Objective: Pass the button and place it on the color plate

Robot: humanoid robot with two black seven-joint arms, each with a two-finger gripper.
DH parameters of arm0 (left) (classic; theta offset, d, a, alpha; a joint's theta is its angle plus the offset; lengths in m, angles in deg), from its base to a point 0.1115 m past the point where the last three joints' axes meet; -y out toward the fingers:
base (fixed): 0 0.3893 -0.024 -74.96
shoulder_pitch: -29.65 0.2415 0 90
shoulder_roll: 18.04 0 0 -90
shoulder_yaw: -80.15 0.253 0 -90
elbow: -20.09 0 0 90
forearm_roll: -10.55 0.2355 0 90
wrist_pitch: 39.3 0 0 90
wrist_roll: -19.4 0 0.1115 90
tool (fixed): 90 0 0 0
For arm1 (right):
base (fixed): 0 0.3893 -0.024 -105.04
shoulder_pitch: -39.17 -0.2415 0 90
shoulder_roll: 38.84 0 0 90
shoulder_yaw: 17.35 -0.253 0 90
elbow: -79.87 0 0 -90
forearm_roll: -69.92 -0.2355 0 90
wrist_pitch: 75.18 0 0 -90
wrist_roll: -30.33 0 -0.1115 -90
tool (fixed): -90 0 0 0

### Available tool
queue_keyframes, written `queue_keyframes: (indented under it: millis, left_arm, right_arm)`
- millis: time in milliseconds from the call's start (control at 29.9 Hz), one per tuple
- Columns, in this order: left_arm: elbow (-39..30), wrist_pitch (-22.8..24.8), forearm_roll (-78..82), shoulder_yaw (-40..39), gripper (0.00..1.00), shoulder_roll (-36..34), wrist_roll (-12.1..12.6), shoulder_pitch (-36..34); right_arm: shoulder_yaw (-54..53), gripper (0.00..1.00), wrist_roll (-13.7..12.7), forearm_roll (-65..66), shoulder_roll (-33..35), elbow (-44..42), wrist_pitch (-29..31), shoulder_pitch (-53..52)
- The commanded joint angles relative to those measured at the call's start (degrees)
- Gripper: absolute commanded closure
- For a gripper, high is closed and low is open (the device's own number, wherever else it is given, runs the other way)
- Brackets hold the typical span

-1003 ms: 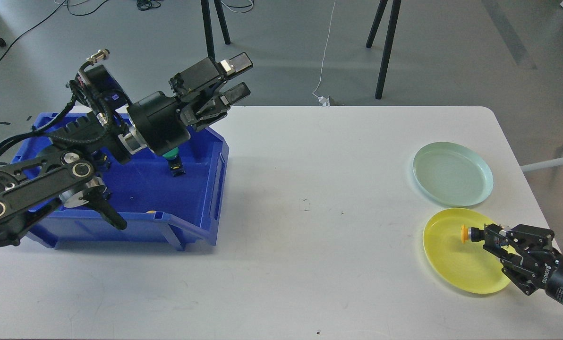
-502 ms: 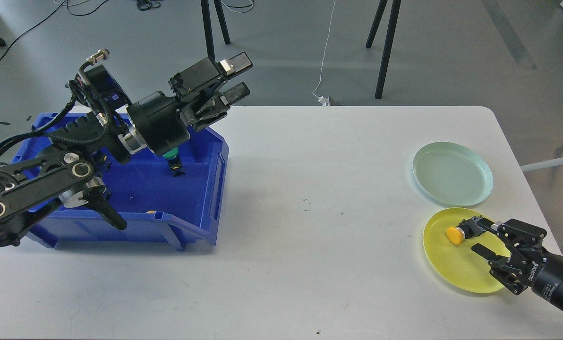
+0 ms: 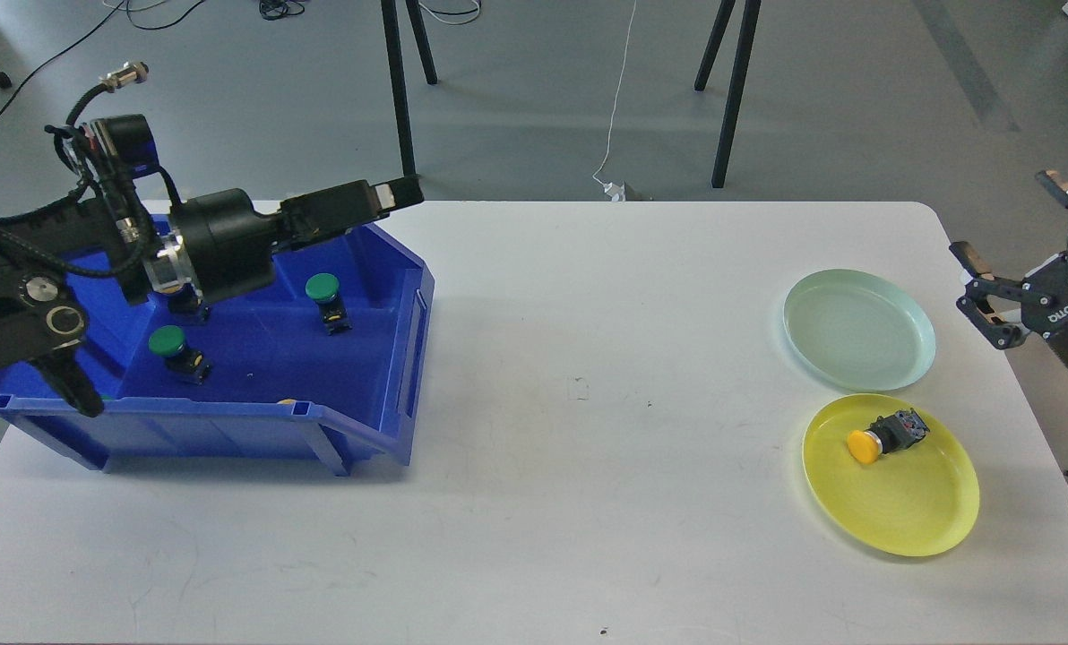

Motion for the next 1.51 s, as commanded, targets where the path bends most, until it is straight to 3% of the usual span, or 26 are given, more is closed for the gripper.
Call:
queue_keyframes:
  millis: [0,301,569,1472]
  left_arm:
    - [5.55,1.3,5.28,8.32,0.03,-4.35,-0.01,-5.54]
    - [23.21,2.01,18.21,18.79,0.03,-1.64,-0.01,-5.46]
    - [33.95,0.95,20.76,19.33,0.03,4.6,-0.01,-0.63]
    - [35.71,0.78,20.67,18.62,0.07,5.49,-0.01,4.2]
  right_arm:
    - [0.04,0.03,0.0,-1.02,-2.64,-0.3,0.0,-2.91]
    - [0.92,0.03,0.0,-1.02,-4.05,-0.38,0.0,-2.83]
    - [0.66,0.03,0.0,-1.02,-3.96,-0.47,0.0,-2.21]
    - [0.92,0.03,0.0,-1.02,-4.05,-1.0,0.0,-1.95]
